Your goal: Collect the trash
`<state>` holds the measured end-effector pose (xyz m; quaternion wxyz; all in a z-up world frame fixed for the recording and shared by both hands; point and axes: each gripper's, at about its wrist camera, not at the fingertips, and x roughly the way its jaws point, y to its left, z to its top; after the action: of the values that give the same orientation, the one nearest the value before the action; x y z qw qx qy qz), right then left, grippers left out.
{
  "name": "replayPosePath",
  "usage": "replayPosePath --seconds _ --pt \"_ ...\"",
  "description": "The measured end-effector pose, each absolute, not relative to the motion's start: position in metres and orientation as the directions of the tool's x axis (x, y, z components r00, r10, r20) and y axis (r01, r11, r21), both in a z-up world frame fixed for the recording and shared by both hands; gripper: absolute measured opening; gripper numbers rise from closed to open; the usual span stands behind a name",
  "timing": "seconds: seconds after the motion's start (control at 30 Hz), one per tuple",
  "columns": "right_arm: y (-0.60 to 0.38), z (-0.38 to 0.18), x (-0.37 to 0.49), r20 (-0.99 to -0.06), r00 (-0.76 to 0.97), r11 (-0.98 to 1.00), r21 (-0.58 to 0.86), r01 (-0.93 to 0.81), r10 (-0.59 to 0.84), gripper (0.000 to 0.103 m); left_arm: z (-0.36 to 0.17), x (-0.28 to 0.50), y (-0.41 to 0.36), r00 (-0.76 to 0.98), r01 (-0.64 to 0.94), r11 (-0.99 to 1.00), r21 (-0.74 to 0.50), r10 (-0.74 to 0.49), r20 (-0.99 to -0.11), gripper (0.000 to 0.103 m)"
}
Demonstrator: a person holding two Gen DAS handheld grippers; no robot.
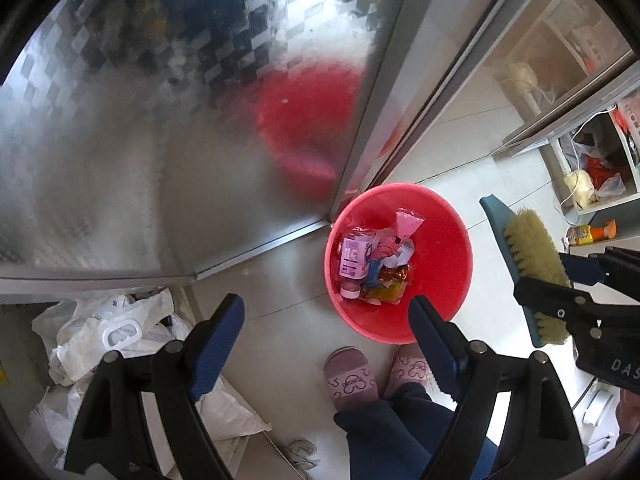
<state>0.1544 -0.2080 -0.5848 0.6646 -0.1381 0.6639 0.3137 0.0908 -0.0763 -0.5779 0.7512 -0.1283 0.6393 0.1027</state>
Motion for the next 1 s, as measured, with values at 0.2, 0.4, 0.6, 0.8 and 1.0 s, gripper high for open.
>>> replayPosePath --seconds 0.2,0.4,0.6,0.8,1.0 --pt "-0.209 -0.584 0.154 -0.965 -0.099 0.779 0.254 -0.574 0.241 0.037 -0.576 0.093 -0.077 0.163 -0.314 0.947 -0.071 -0.019 -0.986 0.083" --pt "-0.211 -0.562 0.152 -0.959 -0.064 0.786 0.262 -0.56 0.274 0.063 -0.565 0.094 -0.082 0.177 -0.291 0.951 -0.105 -0.055 -0.983 0.084" --pt "-0.21 -0.541 0.147 -0.965 -0.047 0.797 0.241 -0.554 0.26 0.069 -0.543 0.095 -0.085 0.18 -0.272 0.957 -0.098 -0.05 -0.982 0.084" --pt "-0.217 -0.481 0.14 -0.967 0.024 0.828 0.203 -0.522 0.252 0.069 -0.486 0.097 -0.087 0.208 -0.248 0.961 -0.122 -0.07 -0.976 0.084" --pt "-0.24 -0.404 0.129 -0.964 0.121 0.875 0.156 -0.457 0.235 0.069 -0.408 0.097 -0.106 0.256 -0.175 0.973 -0.148 -0.1 -0.962 0.084"
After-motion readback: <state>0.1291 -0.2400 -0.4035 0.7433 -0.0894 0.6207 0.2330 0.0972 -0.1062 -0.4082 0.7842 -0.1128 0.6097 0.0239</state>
